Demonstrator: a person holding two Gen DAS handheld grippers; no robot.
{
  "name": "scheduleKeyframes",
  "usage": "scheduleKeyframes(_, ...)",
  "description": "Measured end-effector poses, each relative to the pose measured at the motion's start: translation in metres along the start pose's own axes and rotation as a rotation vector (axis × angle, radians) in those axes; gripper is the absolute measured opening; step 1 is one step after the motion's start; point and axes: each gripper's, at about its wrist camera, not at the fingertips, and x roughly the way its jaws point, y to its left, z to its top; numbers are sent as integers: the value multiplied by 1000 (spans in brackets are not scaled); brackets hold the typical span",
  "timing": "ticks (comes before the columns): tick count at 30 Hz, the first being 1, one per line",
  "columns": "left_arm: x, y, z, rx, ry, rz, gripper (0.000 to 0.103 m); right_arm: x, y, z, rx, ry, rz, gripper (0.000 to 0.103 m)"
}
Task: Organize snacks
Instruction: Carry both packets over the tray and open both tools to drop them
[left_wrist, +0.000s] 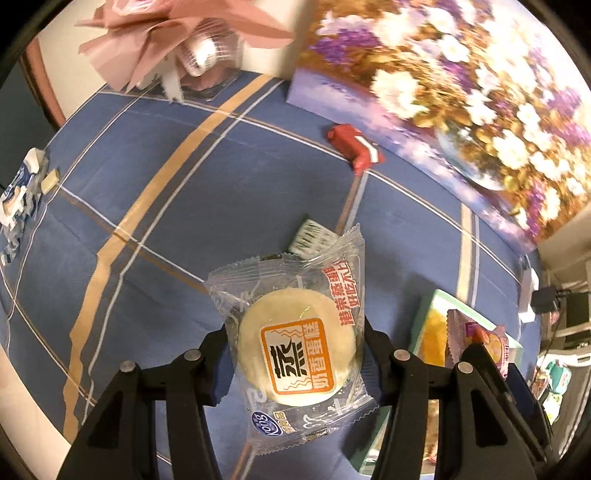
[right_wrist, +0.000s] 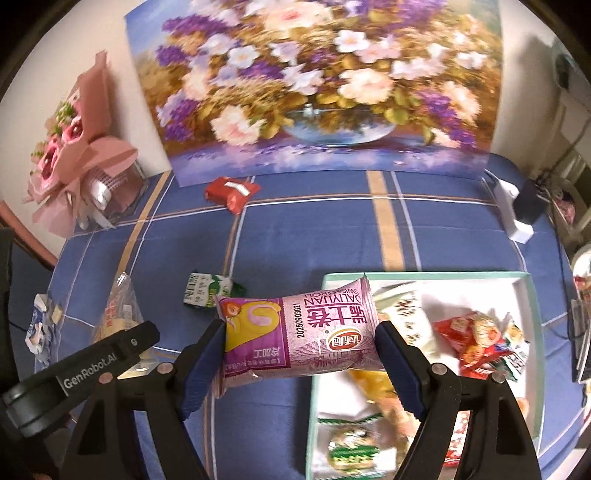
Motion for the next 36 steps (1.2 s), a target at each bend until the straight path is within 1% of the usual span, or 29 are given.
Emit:
scheduleKeyframes(3,-5,-19,-5,39,-6,-15,58,-8,-26,0,63,1,-22,83)
scheduleKeyframes(7,-10,-47,-14,108,-6,-36,58,-23,-71,1,159,-12,-74,83)
scheduleKeyframes(9,-13,-62,-20,144,-8,-48,58,-30,-89,2,203,-16,-85,83)
scheduleKeyframes(13,-16,-89,-37,216,-9,-65,58,-48,-132,1,299,-36,-141,83)
scheduleKeyframes(18,-15,-123,-61,304,-3,-80,58,-70,-169,1,358,-66,-193,83)
scheduleKeyframes(23,-10,-151,-83,384,15,-80,58,-81,-193,-3,393,-69,-218,83)
scheduleKeyframes(27,1,-166,-95,425,42,-66,58,-73,-207,-8,414,-29,-230,83)
scheduleKeyframes(33,13,-181,-109,475,54,-36,58,-47,-216,-18,415,73,-243,83)
scheduleKeyframes(36,22,-185,-114,489,74,-19,58,-34,-216,-24,413,124,-239,83)
